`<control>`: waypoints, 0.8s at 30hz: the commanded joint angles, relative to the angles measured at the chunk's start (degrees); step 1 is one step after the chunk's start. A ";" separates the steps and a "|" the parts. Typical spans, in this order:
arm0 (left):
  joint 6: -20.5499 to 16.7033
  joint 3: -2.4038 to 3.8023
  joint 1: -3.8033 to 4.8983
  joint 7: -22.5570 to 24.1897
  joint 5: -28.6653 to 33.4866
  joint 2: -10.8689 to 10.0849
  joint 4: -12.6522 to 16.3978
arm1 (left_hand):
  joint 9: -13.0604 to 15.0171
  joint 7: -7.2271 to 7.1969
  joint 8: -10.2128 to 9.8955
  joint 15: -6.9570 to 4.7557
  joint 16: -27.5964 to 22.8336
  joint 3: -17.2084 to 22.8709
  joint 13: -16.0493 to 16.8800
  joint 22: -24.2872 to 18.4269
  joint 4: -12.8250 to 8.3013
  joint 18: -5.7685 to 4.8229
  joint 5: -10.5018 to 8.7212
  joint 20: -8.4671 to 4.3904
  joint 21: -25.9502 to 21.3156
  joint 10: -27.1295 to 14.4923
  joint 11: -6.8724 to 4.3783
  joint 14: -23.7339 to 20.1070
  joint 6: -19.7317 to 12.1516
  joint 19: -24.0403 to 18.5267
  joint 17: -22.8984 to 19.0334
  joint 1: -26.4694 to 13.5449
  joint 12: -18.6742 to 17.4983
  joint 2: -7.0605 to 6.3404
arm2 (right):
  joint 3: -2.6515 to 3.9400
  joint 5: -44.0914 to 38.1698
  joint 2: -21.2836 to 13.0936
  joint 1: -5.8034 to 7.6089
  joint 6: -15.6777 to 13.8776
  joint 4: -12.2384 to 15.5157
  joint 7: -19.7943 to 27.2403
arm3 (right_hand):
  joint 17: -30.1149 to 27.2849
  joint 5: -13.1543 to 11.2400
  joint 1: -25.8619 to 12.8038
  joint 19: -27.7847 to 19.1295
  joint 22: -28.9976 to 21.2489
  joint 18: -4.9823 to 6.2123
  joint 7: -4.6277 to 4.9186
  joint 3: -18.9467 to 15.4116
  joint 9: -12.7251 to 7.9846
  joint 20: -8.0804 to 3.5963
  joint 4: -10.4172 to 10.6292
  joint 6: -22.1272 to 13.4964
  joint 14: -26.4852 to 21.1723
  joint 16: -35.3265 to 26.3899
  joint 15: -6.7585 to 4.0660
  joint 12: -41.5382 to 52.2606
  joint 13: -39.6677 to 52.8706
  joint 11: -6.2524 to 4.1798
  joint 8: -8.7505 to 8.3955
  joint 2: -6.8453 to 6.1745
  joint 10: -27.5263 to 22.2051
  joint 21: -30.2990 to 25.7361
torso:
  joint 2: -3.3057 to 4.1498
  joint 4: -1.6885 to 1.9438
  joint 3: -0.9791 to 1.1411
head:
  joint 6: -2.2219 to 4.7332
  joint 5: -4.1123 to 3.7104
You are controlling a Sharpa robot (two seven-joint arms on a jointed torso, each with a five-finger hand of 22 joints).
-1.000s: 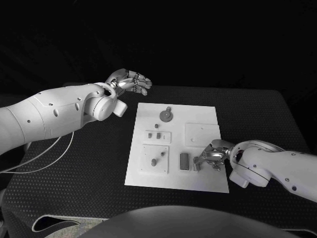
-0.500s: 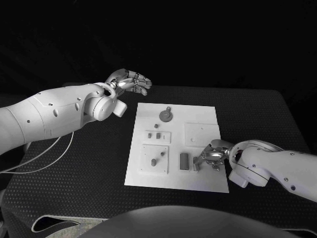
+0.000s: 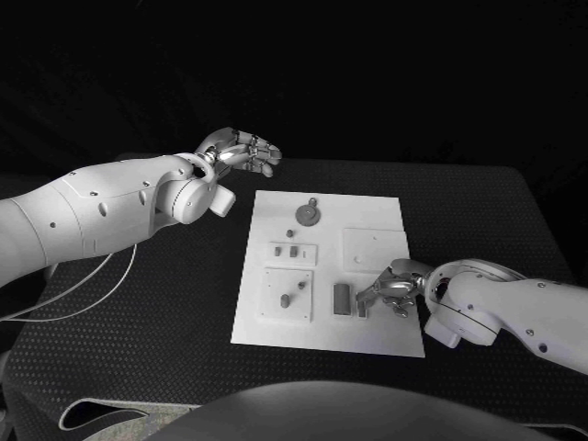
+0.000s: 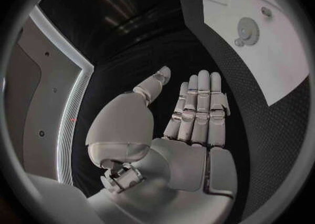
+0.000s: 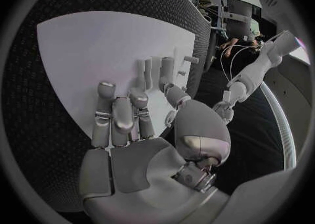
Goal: Assemble the parts on the task board
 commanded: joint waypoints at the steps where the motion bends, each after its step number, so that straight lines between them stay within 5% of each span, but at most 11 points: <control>1: 0.69 0.05 0.08 0.39 0.30 0.05 0.14 | -0.10 -0.09 0.19 0.11 -0.19 0.00 -0.08 -0.09 0.41 -0.02 0.25 0.18 0.16 -0.34 -0.08 0.45 -0.45 -0.25 0.06 -0.49 0.01 0.05 | -0.01 -0.44 0.22 -0.10 1.12 -0.05 0.29 | -0.02 0.18 -0.77 0.41 0.71 0.71 0.26 0.13 -0.09 -0.12 0.56 -0.06 -0.31 -0.35 0.08 -0.20 -0.07 0.00 -0.22 -0.24 -0.51 -0.25 | 0.02 0.02 0.00 | 0.01 0.03; 15: 0.40 0.05 0.08 0.53 0.30 0.03 0.07 | -0.11 -0.09 0.20 0.11 -0.23 0.01 -0.09 -0.11 0.42 -0.01 0.25 0.18 0.16 -0.34 -0.08 0.46 -0.45 -0.25 0.12 -0.50 0.01 0.06 | 0.02 -1.75 -1.98 0.10 0.29 0.95 4.27 | -0.09 0.18 -0.82 0.46 0.77 0.71 0.27 0.55 -0.10 -0.22 0.60 -0.14 -0.38 -0.38 0.06 -0.16 -0.04 0.00 -0.27 -0.80 -0.57 -0.28 | -0.10 -0.05 0.03 | 0.01 -0.23; 19: 0.66 0.05 0.08 0.76 0.70 0.37 -0.88 | -0.11 -0.09 0.21 0.11 -0.25 0.01 -0.09 -0.11 0.43 -0.02 0.25 0.18 0.16 -0.34 -0.08 0.46 -0.44 -0.25 0.14 -0.51 0.01 0.05 | 0.16 -4.89 -2.90 2.04 -0.21 1.39 8.17 | -0.18 0.18 -0.71 0.54 0.80 0.71 0.31 0.79 -0.14 -0.27 0.47 -0.35 -0.43 -0.42 0.06 -0.16 -0.04 0.03 -0.39 -1.41 -0.64 -0.30 | -0.28 -0.09 0.02 | 0.01 -0.78; 24: 1.06 0.05 0.08 1.07 2.36 1.19 -2.60 | -0.11 -0.10 0.24 0.11 -0.28 -0.01 -0.09 -0.12 0.43 -0.02 0.25 0.19 0.15 -0.33 -0.08 0.45 -0.41 -0.27 0.17 -0.53 0.01 0.01 | 1.31 -4.90 -3.20 4.81 -2.07 -0.84 18.74 | -1.18 0.18 -0.45 0.50 0.78 0.71 0.74 1.66 -0.39 -0.28 0.79 -1.86 -1.02 -0.84 0.38 -0.41 -0.17 0.43 -1.16 -2.52 -0.98 -0.54 | -0.93 0.00 -0.21 | 0.01 -1.82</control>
